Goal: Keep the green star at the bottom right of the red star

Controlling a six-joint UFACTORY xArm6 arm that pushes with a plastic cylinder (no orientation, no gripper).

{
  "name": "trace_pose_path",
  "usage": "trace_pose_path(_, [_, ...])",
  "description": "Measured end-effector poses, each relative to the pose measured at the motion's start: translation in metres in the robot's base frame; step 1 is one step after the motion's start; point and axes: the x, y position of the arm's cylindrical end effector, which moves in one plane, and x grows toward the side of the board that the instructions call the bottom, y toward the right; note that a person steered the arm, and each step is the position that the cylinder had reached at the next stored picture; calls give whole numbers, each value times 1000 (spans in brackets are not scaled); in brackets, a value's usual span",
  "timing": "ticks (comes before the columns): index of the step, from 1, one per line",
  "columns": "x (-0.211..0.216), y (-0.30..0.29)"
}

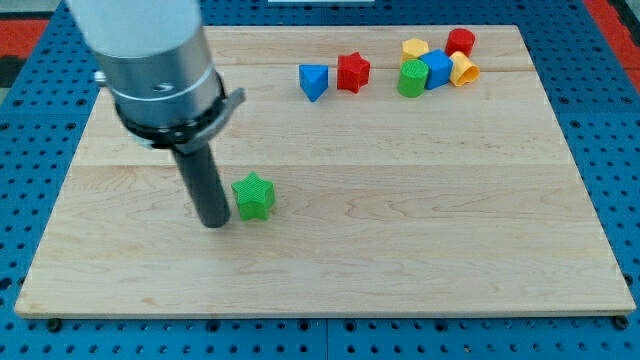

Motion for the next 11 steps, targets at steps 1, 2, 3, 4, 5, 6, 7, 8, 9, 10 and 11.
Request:
trace_pose_path(1, [-27, 37])
trace_pose_path(2, [-55, 46])
trace_pose_path(3, [-79, 54])
trace_pose_path(4, [-88, 59])
trace_pose_path(5, [-88, 63])
trace_pose_path(6, [-88, 63])
trace_pose_path(7, [-87, 63])
trace_pose_path(8, [-72, 63])
trace_pose_path(9, [-75, 91])
trace_pose_path(10, [-77, 135])
trace_pose_path(11, [-77, 160])
